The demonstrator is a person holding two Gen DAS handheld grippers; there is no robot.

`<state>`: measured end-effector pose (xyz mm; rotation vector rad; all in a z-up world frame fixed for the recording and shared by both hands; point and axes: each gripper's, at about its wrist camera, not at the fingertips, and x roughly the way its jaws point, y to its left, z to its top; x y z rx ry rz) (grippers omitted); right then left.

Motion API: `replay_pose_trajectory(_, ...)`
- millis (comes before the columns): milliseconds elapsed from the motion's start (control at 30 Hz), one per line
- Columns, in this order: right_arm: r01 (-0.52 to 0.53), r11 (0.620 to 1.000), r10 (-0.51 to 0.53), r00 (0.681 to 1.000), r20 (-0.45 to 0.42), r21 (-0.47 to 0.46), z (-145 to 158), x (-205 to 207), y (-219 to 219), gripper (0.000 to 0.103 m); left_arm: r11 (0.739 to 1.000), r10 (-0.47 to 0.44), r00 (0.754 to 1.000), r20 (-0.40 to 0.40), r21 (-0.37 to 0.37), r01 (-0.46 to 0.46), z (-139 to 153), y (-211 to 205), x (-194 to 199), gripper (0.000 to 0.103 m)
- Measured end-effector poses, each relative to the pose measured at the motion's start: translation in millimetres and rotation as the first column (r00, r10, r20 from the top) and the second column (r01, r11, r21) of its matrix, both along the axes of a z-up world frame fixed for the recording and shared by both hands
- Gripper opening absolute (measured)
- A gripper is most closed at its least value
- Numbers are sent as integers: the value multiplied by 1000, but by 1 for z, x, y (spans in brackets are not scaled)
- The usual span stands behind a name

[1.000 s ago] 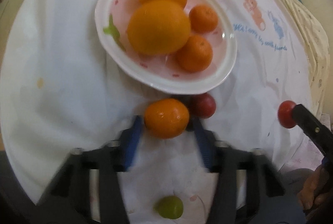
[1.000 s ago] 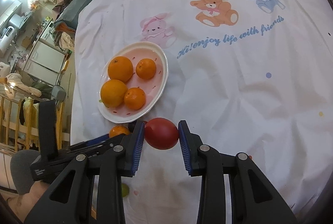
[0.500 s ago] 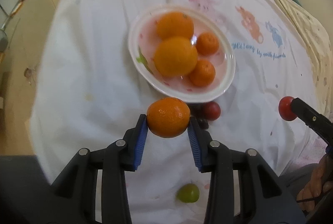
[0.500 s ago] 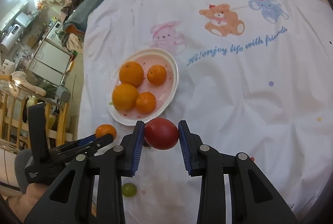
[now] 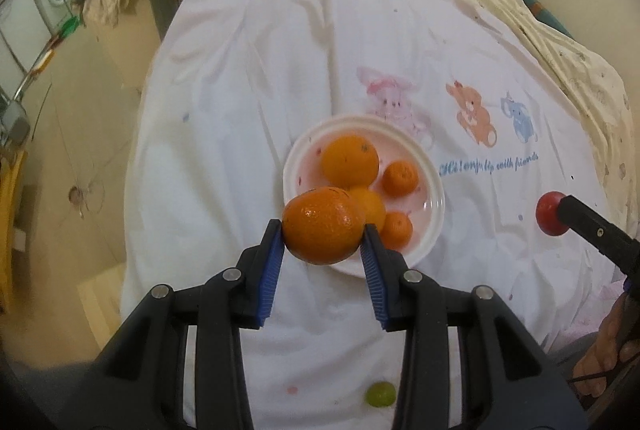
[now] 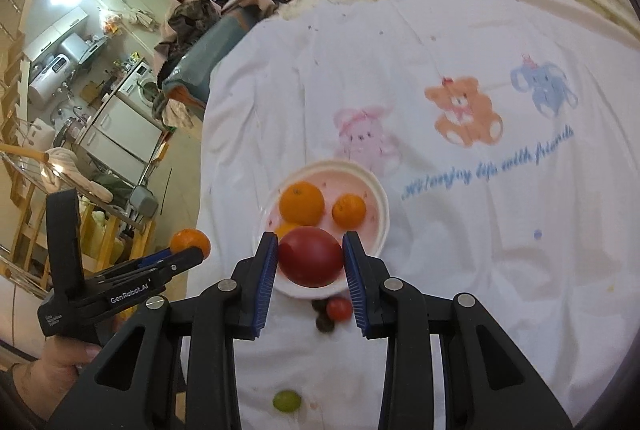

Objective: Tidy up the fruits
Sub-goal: 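Carry the tangerine over the plate with the left tool while the right tool carries the red plum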

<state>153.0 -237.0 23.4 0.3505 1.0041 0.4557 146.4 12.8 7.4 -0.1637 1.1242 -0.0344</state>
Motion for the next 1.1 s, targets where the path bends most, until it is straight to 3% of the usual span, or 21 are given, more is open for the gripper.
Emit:
replay_pose_trajectory(233, -3, 1000, 3, 1000, 4, -19, -6, 30, 5, 35, 999, -24, 1000, 11, 34, 24, 2, -3, 30, 34)
replay_pose_trajectory(600, -29, 998, 27, 999, -37, -62, -30, 68, 15, 35, 998, -41, 998, -54, 48, 43, -30, -8, 71, 35)
replay_pose_trajectory(933, -68, 995, 60, 993, -103, -74, -63, 97, 26, 35, 998, -58, 997, -50, 9, 58, -52, -12, 93, 35)
replay_pose_trajectory(1100, -70, 996, 64, 988, -139, -45, -81, 106, 26, 35, 999, -25, 997, -79, -47, 22, -64, -1, 100, 35)
